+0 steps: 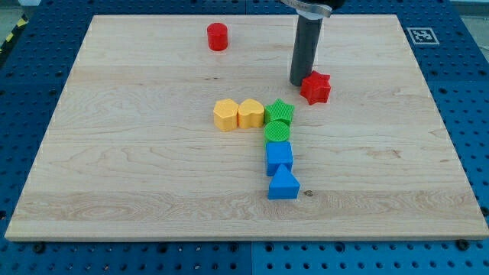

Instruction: Slide the red star to the right of the green star

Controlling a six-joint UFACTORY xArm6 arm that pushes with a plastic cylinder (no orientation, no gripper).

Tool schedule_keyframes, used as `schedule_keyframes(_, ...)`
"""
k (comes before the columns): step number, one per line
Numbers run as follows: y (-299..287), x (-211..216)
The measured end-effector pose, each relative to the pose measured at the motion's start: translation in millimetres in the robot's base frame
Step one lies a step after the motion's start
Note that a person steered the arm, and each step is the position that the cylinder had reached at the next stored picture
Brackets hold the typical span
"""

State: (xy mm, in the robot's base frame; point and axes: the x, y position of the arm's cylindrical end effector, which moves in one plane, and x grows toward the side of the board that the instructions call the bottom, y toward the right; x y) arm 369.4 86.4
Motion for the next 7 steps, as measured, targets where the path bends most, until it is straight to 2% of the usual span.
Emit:
schedule_keyframes(2,0,11)
schedule_keyframes(3,5,-26)
schedule_keyframes(4,29,-17)
schedule_keyframes(7,37,39)
